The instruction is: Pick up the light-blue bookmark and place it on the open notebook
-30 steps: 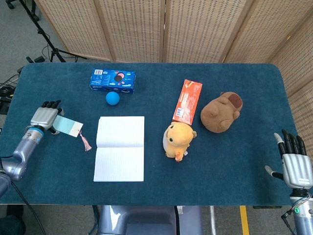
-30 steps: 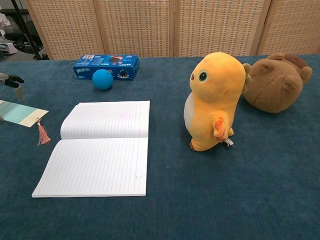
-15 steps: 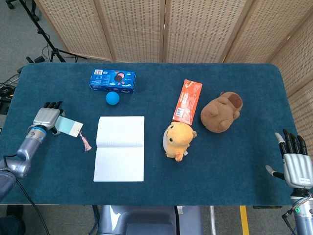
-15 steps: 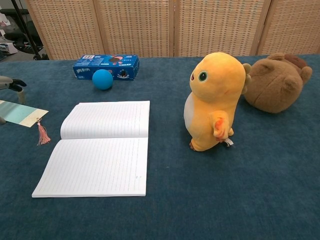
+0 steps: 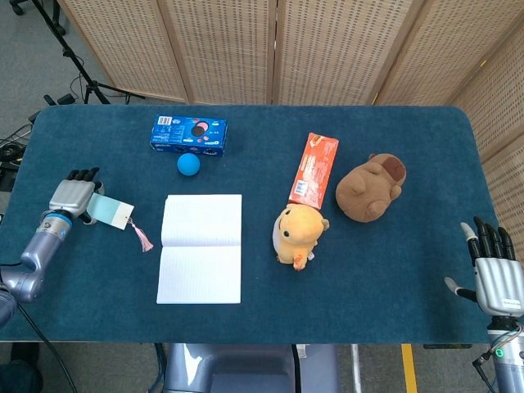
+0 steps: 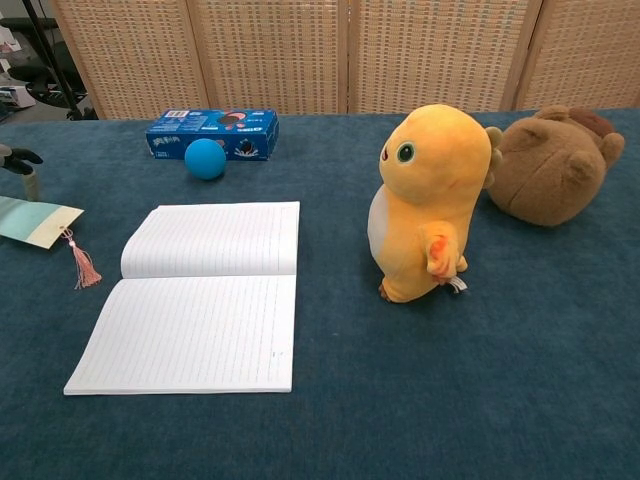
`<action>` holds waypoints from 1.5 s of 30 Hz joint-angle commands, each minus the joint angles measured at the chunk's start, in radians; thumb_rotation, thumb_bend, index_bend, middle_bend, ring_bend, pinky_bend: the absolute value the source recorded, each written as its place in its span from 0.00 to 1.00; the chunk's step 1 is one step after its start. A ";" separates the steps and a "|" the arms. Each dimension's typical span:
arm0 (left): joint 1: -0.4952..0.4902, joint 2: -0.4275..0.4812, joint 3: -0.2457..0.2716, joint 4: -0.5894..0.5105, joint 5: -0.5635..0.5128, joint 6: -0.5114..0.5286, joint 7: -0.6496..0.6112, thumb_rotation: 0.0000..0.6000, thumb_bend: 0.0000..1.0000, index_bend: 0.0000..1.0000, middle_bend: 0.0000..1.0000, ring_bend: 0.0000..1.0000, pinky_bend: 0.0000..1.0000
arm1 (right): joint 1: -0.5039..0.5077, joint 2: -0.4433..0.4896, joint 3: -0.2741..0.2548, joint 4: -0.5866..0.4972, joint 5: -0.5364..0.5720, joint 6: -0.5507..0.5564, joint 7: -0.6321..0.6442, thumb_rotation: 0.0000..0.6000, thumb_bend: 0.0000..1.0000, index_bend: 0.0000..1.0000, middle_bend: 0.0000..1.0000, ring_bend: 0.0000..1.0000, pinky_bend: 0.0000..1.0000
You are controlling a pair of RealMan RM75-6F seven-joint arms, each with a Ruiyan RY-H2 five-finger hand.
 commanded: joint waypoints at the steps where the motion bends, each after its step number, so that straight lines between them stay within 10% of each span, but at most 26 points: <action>1: 0.016 0.044 -0.012 -0.068 -0.014 0.040 0.022 1.00 0.14 0.61 0.00 0.00 0.00 | -0.001 0.002 0.000 -0.002 -0.002 0.002 0.002 1.00 0.00 0.00 0.00 0.00 0.00; 16: 0.118 0.449 -0.107 -1.029 -0.099 0.333 0.153 1.00 0.14 0.61 0.00 0.00 0.00 | -0.015 0.031 -0.008 -0.022 -0.034 0.031 0.051 1.00 0.00 0.00 0.00 0.00 0.00; 30: -0.063 0.312 -0.127 -1.226 -0.415 0.313 0.415 1.00 0.13 0.61 0.00 0.00 0.00 | -0.021 0.046 -0.015 -0.029 -0.052 0.041 0.081 1.00 0.00 0.00 0.00 0.00 0.00; 45: -0.274 0.043 -0.106 -1.307 -1.007 0.651 0.786 1.00 0.14 0.61 0.00 0.00 0.00 | -0.014 0.040 -0.018 -0.026 -0.053 0.026 0.067 1.00 0.00 0.00 0.00 0.00 0.00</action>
